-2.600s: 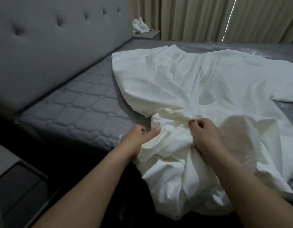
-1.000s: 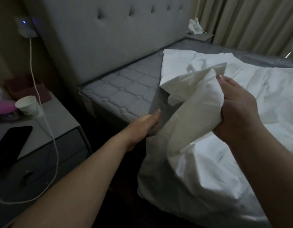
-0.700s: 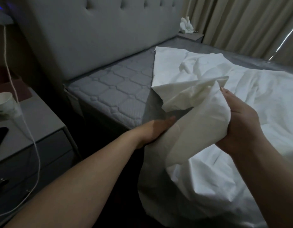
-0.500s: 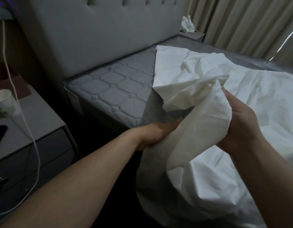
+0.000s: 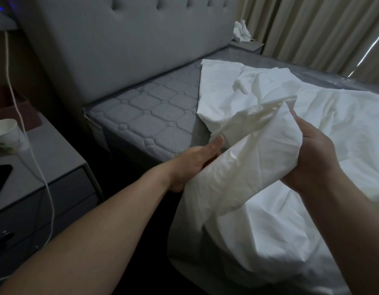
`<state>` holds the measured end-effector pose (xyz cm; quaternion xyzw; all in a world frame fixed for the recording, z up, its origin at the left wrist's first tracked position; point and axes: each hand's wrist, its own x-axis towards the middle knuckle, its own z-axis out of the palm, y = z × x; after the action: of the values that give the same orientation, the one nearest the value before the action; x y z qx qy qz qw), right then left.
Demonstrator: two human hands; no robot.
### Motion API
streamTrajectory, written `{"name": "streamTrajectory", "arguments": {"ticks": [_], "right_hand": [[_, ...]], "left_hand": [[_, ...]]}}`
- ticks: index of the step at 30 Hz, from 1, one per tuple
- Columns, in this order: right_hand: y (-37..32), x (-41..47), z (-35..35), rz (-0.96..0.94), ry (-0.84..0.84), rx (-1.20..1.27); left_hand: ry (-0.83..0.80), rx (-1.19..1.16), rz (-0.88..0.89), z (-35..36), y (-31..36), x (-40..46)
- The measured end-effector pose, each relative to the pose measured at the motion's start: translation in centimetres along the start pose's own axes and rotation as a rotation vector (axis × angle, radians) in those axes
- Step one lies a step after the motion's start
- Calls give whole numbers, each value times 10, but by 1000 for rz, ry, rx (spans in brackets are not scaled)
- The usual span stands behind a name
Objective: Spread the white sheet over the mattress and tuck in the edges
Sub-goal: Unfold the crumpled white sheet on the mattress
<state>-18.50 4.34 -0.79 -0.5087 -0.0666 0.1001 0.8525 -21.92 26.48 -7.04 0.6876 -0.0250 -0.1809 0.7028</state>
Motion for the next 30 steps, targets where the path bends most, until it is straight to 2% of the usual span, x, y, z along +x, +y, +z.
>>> {"name": "streamTrajectory", "arguments": {"ticks": [3, 4, 6, 8, 11, 12, 13, 14, 15, 17, 20, 23, 27, 30], "right_hand": [[10, 1, -9, 25, 79, 29], [15, 2, -12, 37, 92, 4], [26, 3, -16, 80, 123, -195], [38, 4, -23, 171, 153, -421], [55, -1, -31, 309, 138, -826], [60, -3, -33, 318, 132, -920], [65, -5, -35, 313, 125, -999], [72, -5, -37, 292, 111, -1125], [78, -3, -41, 261, 82, -1286], [87, 2, -46, 195, 34, -1564], [95, 8, -44, 81, -6, -1661], [102, 17, -40, 14, -46, -1694], [112, 34, -36, -57, -47, -1726], [114, 46, -26, -199, -52, -1709]], "left_hand": [[-61, 20, 99, -15, 4, -12], [-14, 17, 152, -18, 6, -15], [193, 15, 271, -31, 8, -15], [577, 17, 358, -58, 8, -11], [1451, -144, 383, -116, 3, -18], [1664, -224, 368, -133, 0, -27], [1770, -271, 342, -146, -5, -34], [1779, -235, 276, -155, -11, -39], [1717, -122, 173, -162, -21, -39], [1504, 84, -45, -165, -43, -31], [1222, 210, -223, -163, -65, -15], [1109, 334, -259, -164, -73, -5], [1091, 83, -293, -169, -77, 1], [955, -227, -355, -171, -71, 0]]}}
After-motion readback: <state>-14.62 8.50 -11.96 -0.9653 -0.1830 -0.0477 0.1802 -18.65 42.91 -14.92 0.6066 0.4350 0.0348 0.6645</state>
